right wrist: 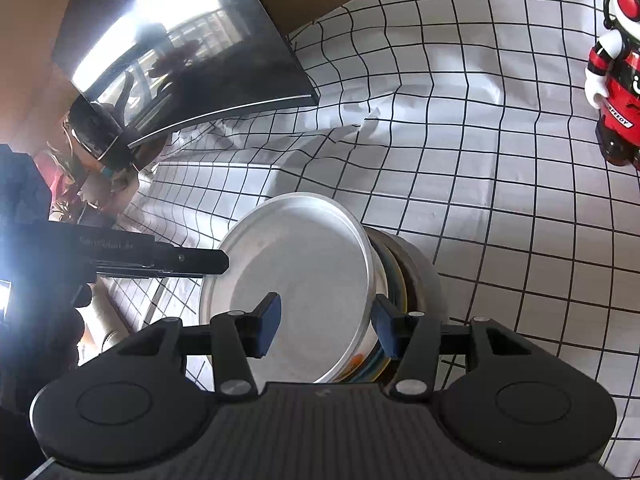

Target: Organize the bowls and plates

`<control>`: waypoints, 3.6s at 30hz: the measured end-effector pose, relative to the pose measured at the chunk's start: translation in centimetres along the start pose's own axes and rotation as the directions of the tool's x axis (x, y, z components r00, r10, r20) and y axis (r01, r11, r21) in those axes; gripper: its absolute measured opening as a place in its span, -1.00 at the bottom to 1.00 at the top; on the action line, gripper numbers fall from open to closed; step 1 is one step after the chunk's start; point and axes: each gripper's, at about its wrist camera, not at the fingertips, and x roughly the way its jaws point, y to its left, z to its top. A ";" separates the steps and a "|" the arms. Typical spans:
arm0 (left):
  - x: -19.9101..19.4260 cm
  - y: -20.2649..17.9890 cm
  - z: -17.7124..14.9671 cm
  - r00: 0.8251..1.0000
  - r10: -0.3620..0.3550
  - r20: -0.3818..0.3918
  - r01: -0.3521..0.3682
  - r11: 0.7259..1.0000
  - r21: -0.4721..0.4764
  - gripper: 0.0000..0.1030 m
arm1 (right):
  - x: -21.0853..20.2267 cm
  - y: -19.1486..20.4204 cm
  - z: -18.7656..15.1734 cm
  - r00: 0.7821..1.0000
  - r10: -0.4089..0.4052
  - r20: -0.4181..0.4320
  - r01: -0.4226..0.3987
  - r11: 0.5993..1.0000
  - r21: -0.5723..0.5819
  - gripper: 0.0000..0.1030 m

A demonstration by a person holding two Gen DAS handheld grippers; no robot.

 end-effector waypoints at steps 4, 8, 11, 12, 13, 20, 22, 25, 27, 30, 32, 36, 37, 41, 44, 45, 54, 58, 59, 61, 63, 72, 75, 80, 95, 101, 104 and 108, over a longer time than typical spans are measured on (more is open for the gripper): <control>-0.5 -0.3 -0.1 1.000 0.008 0.020 -0.008 1.000 0.005 -0.53 | 0.0 -0.6 -0.1 1.000 -0.021 0.003 0.021 1.000 0.018 -0.01; -1.4 -0.7 -0.1 0.998 0.028 0.050 -0.028 1.000 -0.001 -0.53 | -1.2 -1.2 -0.4 0.999 -0.018 0.032 0.017 0.999 0.030 -0.01; -3.0 -1.6 -0.3 0.991 0.053 0.122 -0.053 0.999 -0.008 -0.53 | -3.3 -2.0 -0.7 0.996 -0.027 0.081 0.025 0.999 0.037 -0.01; -3.8 -2.4 -0.4 0.984 0.062 0.167 -0.064 0.998 0.005 -0.53 | -4.2 -2.3 -0.8 0.994 -0.037 0.105 0.033 0.999 0.040 -0.01; -4.5 -3.2 -0.6 0.977 0.059 0.204 -0.063 0.998 0.016 -0.53 | -5.2 -2.7 -1.0 0.990 -0.049 0.130 0.044 0.998 0.044 -0.01; -2.9 -12.1 -3.7 0.957 -0.126 0.260 0.081 0.981 0.178 -0.51 | -13.6 -8.1 -4.9 0.927 -0.237 0.290 0.214 0.971 0.109 -0.01; 0.7 -15.0 -5.4 0.975 -0.146 0.170 0.108 0.970 0.218 -0.51 | -15.8 -10.3 -7.4 0.892 -0.326 0.313 0.300 0.945 0.129 -0.01; 7.1 -19.5 -8.7 0.979 -0.196 -0.056 0.204 0.942 0.267 -0.51 | -18.8 -13.4 -11.6 0.821 -0.480 0.309 0.446 0.877 0.177 -0.01; 10.2 -22.8 -11.1 0.965 -0.207 -0.161 0.249 0.916 0.314 -0.51 | -21.0 -15.6 -14.5 0.763 -0.576 0.294 0.530 0.817 0.228 -0.01; 13.5 -27.5 -14.5 0.945 -0.204 -0.254 0.296 0.866 0.404 -0.51 | -23.2 -19.5 -18.6 0.711 -0.664 0.234 0.581 0.741 0.338 -0.01; 15.5 -29.8 -16.2 0.932 -0.196 -0.306 0.320 0.841 0.436 -0.51 | -23.9 -22.0 -20.7 0.707 -0.681 0.191 0.571 0.709 0.414 -0.01; 19.3 -33.4 -18.8 0.919 -0.161 -0.360 0.327 0.823 0.465 -0.51 | -23.5 -25.6 -23.5 0.732 -0.665 0.149 0.526 0.691 0.496 -0.01; 20.2 -34.3 -19.2 0.919 -0.153 -0.363 0.324 0.820 0.473 -0.51 | -23.4 -26.2 -24.0 0.735 -0.663 0.144 0.519 0.686 0.510 -0.02; 22.5 -35.7 -20.1 0.921 -0.133 -0.365 0.306 0.829 0.468 -0.51 | -22.2 -28.3 -24.2 0.757 -0.640 0.132 0.490 0.690 0.533 -0.02; 24.0 -35.9 -20.7 0.919 -0.093 -0.384 0.277 0.844 0.459 -0.51 | -21.0 -29.5 -23.9 0.780 -0.615 0.119 0.474 0.704 0.529 -0.02; 24.4 -35.9 -20.9 0.915 -0.090 -0.394 0.279 0.846 0.454 -0.51 | -20.5 -29.9 -23.8 0.796 -0.594 0.115 0.456 0.714 0.530 -0.06; 23.9 -32.5 -18.8 0.926 -0.089 -0.367 0.252 0.869 0.425 -0.40 | -18.2 -29.2 -22.0 0.904 -0.403 0.144 0.280 0.811 0.513 -0.25; 20.8 -28.2 -16.8 0.955 -0.069 -0.288 0.178 0.911 0.372 -0.46 | -15.8 -26.3 -19.7 0.945 -0.293 0.146 0.207 0.881 0.425 -0.25; 20.0 -27.0 -16.4 0.963 -0.058 -0.263 0.153 0.921 0.359 -0.46 | -15.0 -25.4 -19.1 0.954 -0.265 0.142 0.191 0.898 0.397 -0.25; 18.3 -24.6 -15.8 0.978 -0.025 -0.209 0.097 0.935 0.340 -0.47 | -13.1 -23.6 -17.8 0.970 -0.208 0.129 0.153 0.927 0.341 -0.25; 16.7 -22.5 -15.6 0.986 0.004 -0.168 0.050 0.945 0.322 -0.47 | -11.1 -21.8 -16.6 0.982 -0.157 0.107 0.120 0.950 0.287 -0.24; 14.1 -16.5 -14.8 0.992 0.073 -0.107 -0.053 0.982 0.180 -0.52 | -6.2 -16.5 -14.5 0.997 -0.069 0.016 0.067 0.990 0.127 -0.24; 13.9 -15.9 -15.0 0.992 0.072 -0.108 -0.051 0.982 0.180 -0.53 | -6.0 -16.3 -14.1 0.994 -0.105 0.018 0.102 0.987 0.121 -0.24; 14.5 -16.4 -15.3 0.989 0.066 -0.133 -0.040 0.981 0.191 -0.53 | -6.3 -17.8 -14.2 0.992 -0.127 0.021 0.122 0.978 0.169 -0.24; 16.0 -17.9 -16.0 0.977 0.106 -0.185 -0.055 0.964 0.260 -0.47 | -6.7 -18.5 -16.2 0.998 -0.070 0.004 0.067 0.971 0.230 -0.24; 16.0 -18.1 -16.6 0.981 0.119 -0.154 -0.074 0.960 0.269 -0.48 | -6.9 -19.1 -16.1 0.994 -0.107 0.015 0.101 0.966 0.239 -0.24; 15.9 -18.0 -16.7 0.981 0.114 -0.155 -0.070 0.963 0.261 -0.47 | -7.1 -19.5 -16.3 0.995 -0.097 0.022 0.088 0.962 0.258 -0.24; 15.8 -17.5 -16.7 0.979 0.083 -0.184 -0.043 0.976 0.213 -0.46 | -6.7 -19.0 -16.4 0.998 -0.066 0.004 0.062 0.962 0.265 -0.24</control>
